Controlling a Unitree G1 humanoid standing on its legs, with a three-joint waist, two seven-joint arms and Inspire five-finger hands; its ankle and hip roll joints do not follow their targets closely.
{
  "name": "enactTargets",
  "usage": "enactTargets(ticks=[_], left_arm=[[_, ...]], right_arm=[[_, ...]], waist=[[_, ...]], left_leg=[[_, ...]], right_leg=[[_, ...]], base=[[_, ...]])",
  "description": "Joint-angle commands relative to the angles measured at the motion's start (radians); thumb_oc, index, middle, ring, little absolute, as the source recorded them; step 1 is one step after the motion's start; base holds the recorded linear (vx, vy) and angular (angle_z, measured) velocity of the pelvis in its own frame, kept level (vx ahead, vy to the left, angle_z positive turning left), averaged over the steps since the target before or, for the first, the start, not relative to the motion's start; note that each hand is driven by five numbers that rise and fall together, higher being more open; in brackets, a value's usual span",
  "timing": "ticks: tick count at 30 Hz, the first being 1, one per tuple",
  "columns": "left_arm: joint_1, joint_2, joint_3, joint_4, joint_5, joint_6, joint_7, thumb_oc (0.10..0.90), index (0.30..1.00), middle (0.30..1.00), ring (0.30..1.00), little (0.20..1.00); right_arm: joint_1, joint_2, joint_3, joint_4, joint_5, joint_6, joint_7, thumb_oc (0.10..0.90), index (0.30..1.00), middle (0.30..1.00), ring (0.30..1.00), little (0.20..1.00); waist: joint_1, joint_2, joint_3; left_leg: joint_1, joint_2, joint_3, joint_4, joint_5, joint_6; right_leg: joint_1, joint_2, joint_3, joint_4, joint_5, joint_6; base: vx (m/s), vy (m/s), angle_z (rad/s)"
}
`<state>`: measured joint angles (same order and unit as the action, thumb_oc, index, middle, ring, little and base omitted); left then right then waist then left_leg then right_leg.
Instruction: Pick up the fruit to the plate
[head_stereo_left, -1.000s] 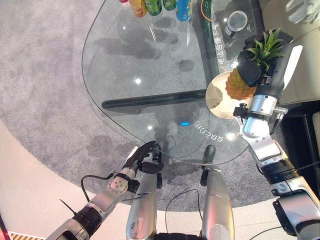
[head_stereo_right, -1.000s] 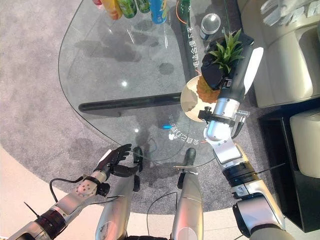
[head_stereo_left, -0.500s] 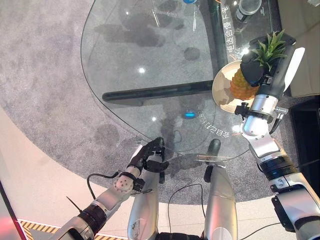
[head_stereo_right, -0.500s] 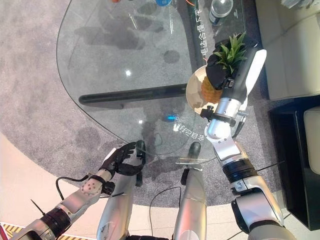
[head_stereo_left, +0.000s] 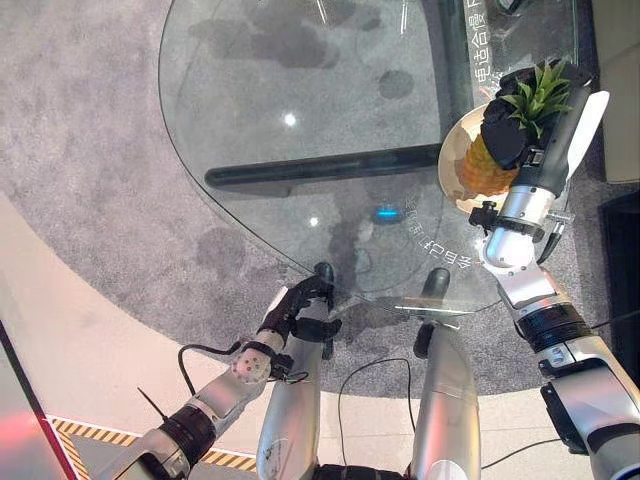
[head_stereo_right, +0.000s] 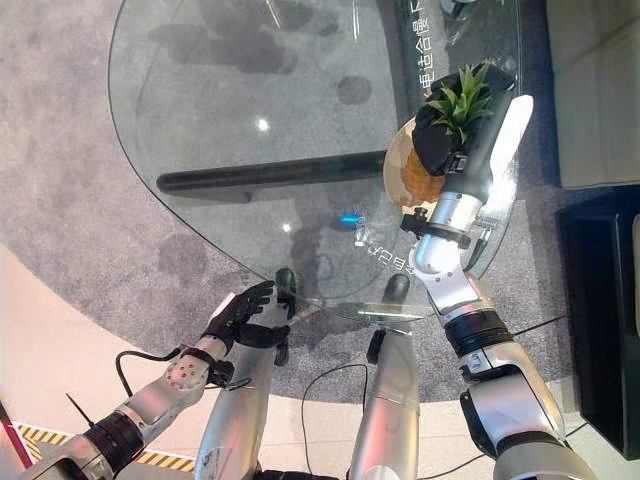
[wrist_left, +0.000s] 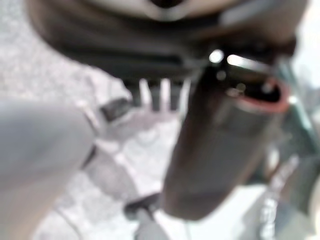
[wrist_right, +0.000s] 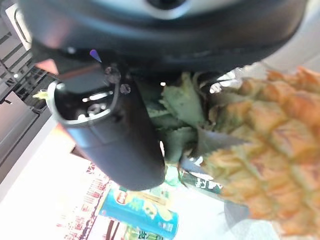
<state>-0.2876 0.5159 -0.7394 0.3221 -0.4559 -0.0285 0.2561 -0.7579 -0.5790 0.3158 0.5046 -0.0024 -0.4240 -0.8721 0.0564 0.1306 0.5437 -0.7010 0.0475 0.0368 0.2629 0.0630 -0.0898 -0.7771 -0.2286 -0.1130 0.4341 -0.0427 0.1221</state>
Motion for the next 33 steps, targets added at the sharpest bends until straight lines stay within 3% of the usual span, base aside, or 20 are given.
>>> enactTargets(ticks=[1, 7, 16, 28, 33], left_arm=[[0.026, -0.015, -0.032, -0.1, -0.019, -0.036, 0.02, 0.8, 0.9, 0.9, 0.9, 0.9], [0.02, -0.022, -0.043, -0.104, -0.024, -0.033, 0.037, 0.8, 0.9, 0.9, 0.9, 0.9], [0.02, -0.014, -0.06, -0.117, -0.032, -0.04, 0.054, 0.8, 0.9, 0.9, 0.9, 0.9], [0.01, -0.017, -0.075, -0.125, -0.045, -0.044, 0.076, 0.8, 0.9, 0.9, 0.9, 0.9], [0.006, -0.017, -0.09, -0.127, -0.059, -0.052, 0.086, 0.8, 0.9, 0.9, 0.9, 0.9]], right_arm=[[-0.155, -0.065, -0.008, -0.064, -0.12, -0.123, -0.084, 0.1, 0.3, 0.3, 0.3, 0.2], [-0.16, -0.076, 0.001, -0.026, -0.237, -0.114, -0.215, 0.1, 0.3, 0.3, 0.3, 0.2], [-0.165, -0.096, 0.001, 0.016, -0.285, -0.141, -0.289, 0.1, 0.3, 0.3, 0.3, 0.2], [-0.173, -0.082, 0.003, 0.064, -0.299, -0.157, -0.299, 0.1, 0.3, 0.3, 0.3, 0.2], [-0.181, -0.087, 0.003, 0.13, -0.251, -0.225, -0.303, 0.1, 0.3, 0.3, 0.3, 0.2]], waist=[[-0.016, 0.038, -0.024], [-0.014, 0.043, -0.024], [-0.013, 0.056, -0.024], [-0.016, 0.061, -0.024], [-0.013, 0.071, -0.024]], left_leg=[[-0.037, -0.148, 0.076, 0.075, -0.103, 0.059], [-0.054, -0.151, 0.072, 0.078, -0.102, 0.061], [-0.073, -0.155, 0.07, 0.077, -0.097, 0.062], [-0.083, -0.157, 0.073, 0.072, -0.093, 0.062], [-0.086, -0.157, 0.072, 0.064, -0.087, 0.059]], right_leg=[[0.015, 0.118, -0.08, -0.099, 0.036, -0.025], [-0.001, 0.114, -0.078, -0.097, 0.041, -0.023], [-0.023, 0.111, -0.075, -0.096, 0.047, -0.02], [-0.038, 0.116, -0.071, -0.099, 0.052, -0.019], [-0.038, 0.114, -0.072, -0.108, 0.055, -0.019]], base=[[0.01, 0.031, 0.03], [0.0, 0.0, 0.0], [0.0, 0.0, 0.0], [0.0, -0.001, 0.01], [0.0, 0.0, 0.0]])
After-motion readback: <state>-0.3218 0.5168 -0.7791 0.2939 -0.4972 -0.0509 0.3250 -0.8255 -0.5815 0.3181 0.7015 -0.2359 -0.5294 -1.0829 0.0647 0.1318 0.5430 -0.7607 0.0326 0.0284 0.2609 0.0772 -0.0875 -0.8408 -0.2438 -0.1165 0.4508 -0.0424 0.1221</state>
